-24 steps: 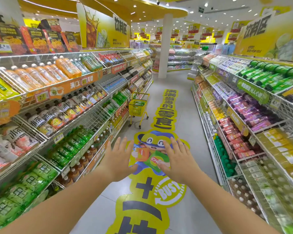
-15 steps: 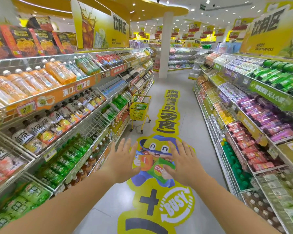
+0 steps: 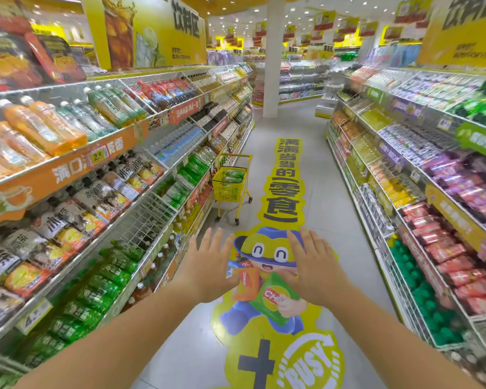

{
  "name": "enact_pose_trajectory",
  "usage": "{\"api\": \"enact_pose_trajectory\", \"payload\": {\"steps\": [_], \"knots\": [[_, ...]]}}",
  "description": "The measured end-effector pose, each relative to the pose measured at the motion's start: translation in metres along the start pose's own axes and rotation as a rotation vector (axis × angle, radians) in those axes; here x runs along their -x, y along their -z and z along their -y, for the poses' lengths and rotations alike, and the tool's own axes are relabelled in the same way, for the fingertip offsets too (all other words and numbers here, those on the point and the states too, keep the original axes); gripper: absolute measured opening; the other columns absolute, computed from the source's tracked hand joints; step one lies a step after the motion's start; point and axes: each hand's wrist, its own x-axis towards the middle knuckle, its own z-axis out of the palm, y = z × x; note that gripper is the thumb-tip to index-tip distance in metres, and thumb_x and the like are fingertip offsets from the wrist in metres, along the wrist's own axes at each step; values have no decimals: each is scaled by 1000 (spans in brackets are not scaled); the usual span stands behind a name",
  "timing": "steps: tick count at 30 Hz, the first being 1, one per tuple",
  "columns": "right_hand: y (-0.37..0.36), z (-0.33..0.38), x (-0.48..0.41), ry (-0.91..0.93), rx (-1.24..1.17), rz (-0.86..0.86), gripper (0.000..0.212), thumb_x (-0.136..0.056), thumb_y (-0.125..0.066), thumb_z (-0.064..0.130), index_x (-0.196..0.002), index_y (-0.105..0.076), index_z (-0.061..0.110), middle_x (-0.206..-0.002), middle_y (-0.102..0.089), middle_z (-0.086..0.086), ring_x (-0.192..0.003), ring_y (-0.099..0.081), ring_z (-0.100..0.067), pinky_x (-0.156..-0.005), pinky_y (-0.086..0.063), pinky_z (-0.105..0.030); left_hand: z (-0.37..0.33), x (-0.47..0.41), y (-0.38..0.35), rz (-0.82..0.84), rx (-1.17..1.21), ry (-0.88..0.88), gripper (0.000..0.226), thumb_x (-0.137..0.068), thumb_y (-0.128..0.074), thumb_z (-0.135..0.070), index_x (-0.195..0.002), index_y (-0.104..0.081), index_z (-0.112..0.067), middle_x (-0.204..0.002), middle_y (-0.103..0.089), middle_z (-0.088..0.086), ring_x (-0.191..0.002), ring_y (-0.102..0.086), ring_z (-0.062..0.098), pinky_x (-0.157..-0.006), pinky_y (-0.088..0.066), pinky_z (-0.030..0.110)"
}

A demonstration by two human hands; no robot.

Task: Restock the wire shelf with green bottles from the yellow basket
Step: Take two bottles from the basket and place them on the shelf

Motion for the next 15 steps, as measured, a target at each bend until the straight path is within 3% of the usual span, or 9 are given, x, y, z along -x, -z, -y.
{"api": "enact_pose_trajectory", "payload": {"steps": [3, 8, 13, 15], "knots": [[-12, -23, -64, 8, 17, -27, 86, -82, -35, 68, -145, -47, 11, -143, -50, -24, -128, -50, -44, -101, -45, -56, 9, -64, -8, -5, -6, 14, 102, -82, -9, -82, -160, 8, -19, -169, 3, 13, -155, 4, 35, -122, -5, 60], [-28, -66, -177, 27, 38, 3, 94, -80, -13, 71, -158, -13, 19, -162, -18, -17, -149, -16, -36, -118, -19, -50, 26, -182, -12, -6, 16, 34, 97, -91, -29, -78, -161, 8, -20, -169, 4, 11, -155, 5, 33, -123, -6, 59], [-43, -114, -289, 31, 58, 21, 89, -83, -26, 70, -150, -40, 14, -148, -45, -21, -135, -43, -42, -107, -39, -54, 44, -293, -9, -9, 12, 67, 97, -91, -30, -76, -161, 6, -19, -169, 0, 13, -155, 0, 35, -122, -10, 59], [-45, -124, -314, 38, 54, 33, 91, -82, -24, 71, -150, -39, 14, -148, -44, -22, -136, -41, -42, -107, -38, -55, 48, -318, -8, 14, 1, 51, 97, -92, -29, -76, -161, 7, -18, -169, 2, 13, -155, 1, 35, -122, -10, 59]]}}
